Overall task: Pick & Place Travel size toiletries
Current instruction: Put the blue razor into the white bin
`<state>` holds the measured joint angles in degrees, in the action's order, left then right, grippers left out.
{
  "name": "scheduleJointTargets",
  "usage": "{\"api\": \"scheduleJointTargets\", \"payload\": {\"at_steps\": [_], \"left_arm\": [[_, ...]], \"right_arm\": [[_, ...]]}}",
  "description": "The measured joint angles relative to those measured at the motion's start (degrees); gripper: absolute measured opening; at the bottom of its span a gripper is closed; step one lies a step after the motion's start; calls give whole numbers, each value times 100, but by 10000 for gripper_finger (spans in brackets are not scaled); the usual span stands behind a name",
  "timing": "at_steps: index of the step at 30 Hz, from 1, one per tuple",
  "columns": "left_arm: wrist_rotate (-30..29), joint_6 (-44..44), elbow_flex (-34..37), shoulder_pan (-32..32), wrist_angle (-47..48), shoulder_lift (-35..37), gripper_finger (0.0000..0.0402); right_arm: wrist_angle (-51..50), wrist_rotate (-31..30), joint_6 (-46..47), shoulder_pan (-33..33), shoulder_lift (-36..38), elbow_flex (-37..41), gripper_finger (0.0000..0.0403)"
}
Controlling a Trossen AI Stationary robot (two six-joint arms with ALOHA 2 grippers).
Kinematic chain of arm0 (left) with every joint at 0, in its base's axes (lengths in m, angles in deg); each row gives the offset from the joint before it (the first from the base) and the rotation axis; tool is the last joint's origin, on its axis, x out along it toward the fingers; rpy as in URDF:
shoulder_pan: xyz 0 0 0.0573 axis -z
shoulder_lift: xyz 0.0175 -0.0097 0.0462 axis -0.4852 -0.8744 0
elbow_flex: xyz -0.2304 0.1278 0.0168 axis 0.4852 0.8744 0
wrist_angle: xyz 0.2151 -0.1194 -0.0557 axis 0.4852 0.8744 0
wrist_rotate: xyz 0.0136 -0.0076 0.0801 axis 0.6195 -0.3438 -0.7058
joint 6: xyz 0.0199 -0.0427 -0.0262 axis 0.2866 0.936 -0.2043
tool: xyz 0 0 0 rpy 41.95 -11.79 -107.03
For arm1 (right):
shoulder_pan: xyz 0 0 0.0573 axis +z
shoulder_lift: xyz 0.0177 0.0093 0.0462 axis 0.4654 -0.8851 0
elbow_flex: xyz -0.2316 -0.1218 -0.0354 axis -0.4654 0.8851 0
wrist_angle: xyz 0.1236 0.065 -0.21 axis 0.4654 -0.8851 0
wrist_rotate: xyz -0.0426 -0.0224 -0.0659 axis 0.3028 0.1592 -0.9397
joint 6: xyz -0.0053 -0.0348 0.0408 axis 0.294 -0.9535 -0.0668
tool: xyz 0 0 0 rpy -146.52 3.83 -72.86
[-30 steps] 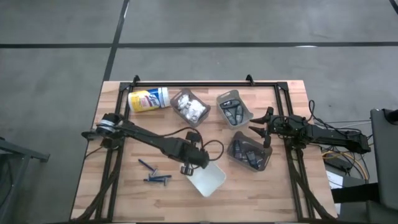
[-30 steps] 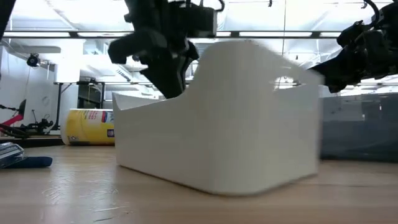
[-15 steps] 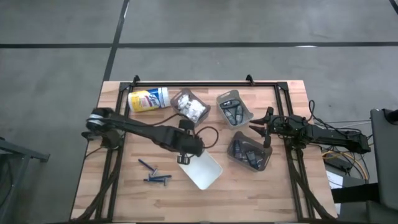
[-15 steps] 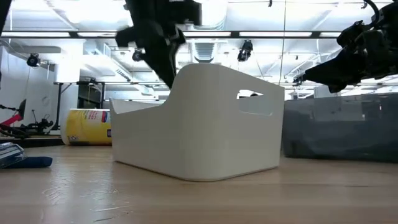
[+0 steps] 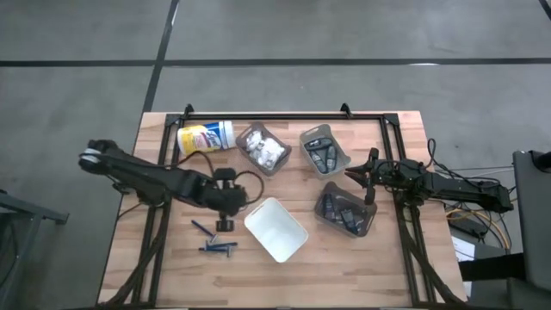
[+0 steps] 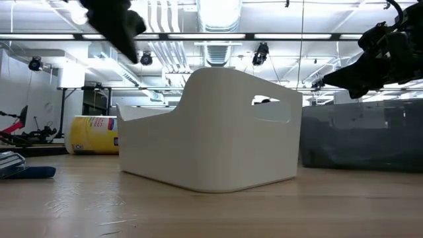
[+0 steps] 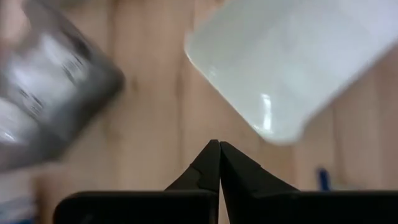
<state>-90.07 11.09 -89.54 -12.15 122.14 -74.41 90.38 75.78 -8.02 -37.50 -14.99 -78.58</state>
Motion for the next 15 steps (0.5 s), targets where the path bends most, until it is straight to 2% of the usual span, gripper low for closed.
{"api": "scheduleJointTargets", "payload": {"at_steps": [6, 10, 15], "left_arm": [[820, 829, 977, 109, -4, 719, 12], [1434, 915, 1519, 168, 0, 1024, 13], [1748, 833, 2049, 291, -2, 1197, 24]], "right_arm": [[0, 0, 2, -1, 0, 1, 43], [0, 0, -23, 0, 0, 0, 47], [0, 0, -8, -1, 2, 0, 62]]}}
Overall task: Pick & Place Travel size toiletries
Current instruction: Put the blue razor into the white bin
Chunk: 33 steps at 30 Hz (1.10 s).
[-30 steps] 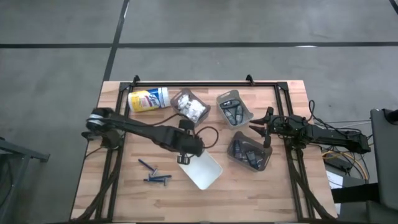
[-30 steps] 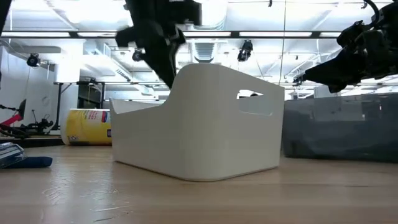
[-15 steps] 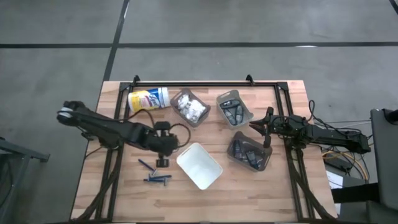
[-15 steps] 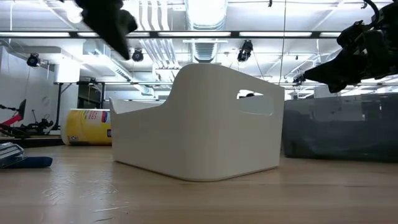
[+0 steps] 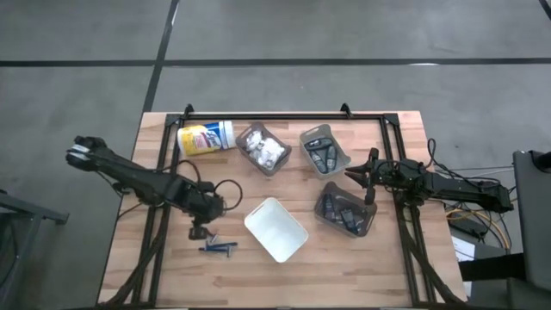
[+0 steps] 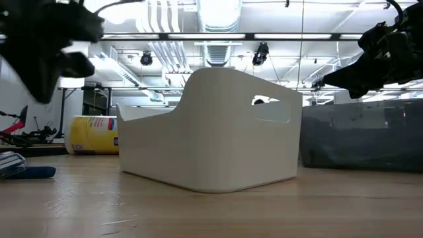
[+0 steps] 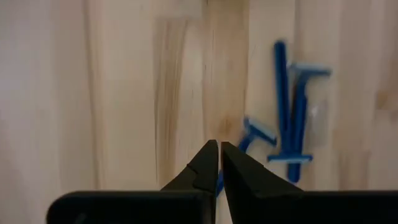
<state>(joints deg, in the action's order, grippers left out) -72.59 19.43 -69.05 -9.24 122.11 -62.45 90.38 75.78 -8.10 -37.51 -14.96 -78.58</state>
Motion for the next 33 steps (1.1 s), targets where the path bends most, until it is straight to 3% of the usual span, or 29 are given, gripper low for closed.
{"api": "scheduleJointTargets", "payload": {"at_steps": [17, 28, 33], "left_arm": [[460, -540, 1054, 205, -385, -35, 150], [364, -533, 1113, 763, -788, -39, 161], [280, -518, 1519, 883, -1313, -46, 161]], "right_arm": [[0, 0, -12, 1, 0, 0, 114], [0, 0, 3, 1, 0, 0, 144], [0, -1, 7, 1, 0, 0, 156]]}}
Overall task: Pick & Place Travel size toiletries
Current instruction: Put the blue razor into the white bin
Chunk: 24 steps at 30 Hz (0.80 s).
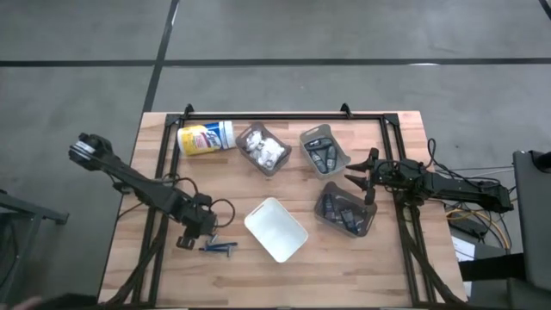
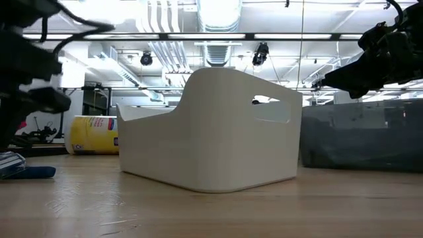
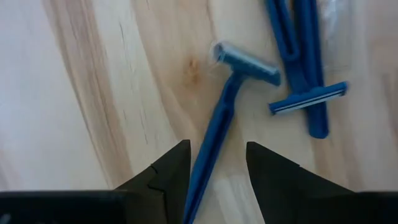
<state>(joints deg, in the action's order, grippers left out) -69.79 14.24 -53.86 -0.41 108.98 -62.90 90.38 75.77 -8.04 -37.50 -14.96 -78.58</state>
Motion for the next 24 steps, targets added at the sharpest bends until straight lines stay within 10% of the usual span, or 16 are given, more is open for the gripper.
{"api": "scheduleJointTargets", "payload": {"at_steps": [12, 24], "left_arm": [[-380, 178, 649, 7, -418, 9, 143], [-704, 361, 664, -2, -444, 2, 19]], "right_arm": [[0, -2, -18, -1, -2, 0, 184], [0, 0, 3, 0, -2, 0, 199]]}}
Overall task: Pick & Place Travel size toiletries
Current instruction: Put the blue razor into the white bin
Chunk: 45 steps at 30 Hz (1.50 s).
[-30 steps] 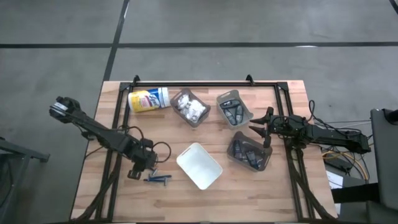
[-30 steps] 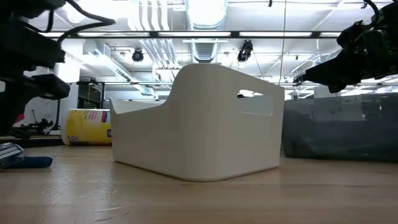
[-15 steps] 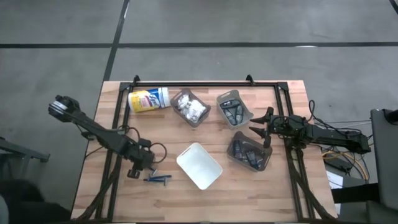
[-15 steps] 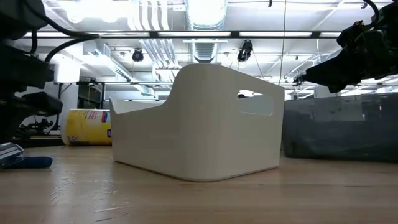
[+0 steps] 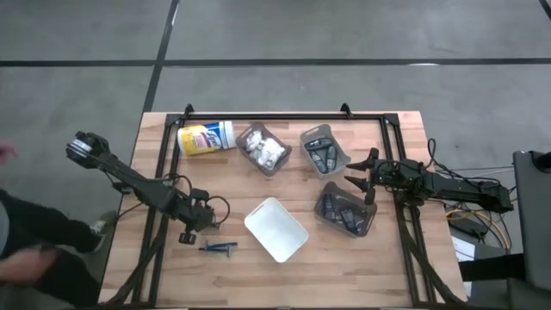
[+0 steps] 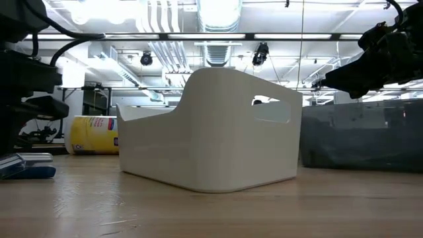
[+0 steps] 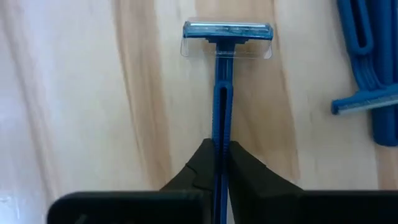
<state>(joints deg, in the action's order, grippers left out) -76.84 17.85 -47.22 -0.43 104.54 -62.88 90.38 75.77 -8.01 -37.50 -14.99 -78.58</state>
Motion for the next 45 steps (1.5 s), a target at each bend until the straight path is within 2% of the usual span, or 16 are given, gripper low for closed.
{"api": "scheduleJointTargets", "payload": {"at_steps": [14, 37, 45], "left_arm": [[17, 88, -29, -2, -455, 46, 19], [77, -504, -1166, 0, -413, 37, 20], [-175, -764, -1309, 0, -480, 39, 20]], "right_arm": [[0, -1, -24, 0, 0, 0, 161], [-1, 0, 2, -1, 2, 0, 90], [-1, 0, 1, -1, 2, 0, 62]]}}
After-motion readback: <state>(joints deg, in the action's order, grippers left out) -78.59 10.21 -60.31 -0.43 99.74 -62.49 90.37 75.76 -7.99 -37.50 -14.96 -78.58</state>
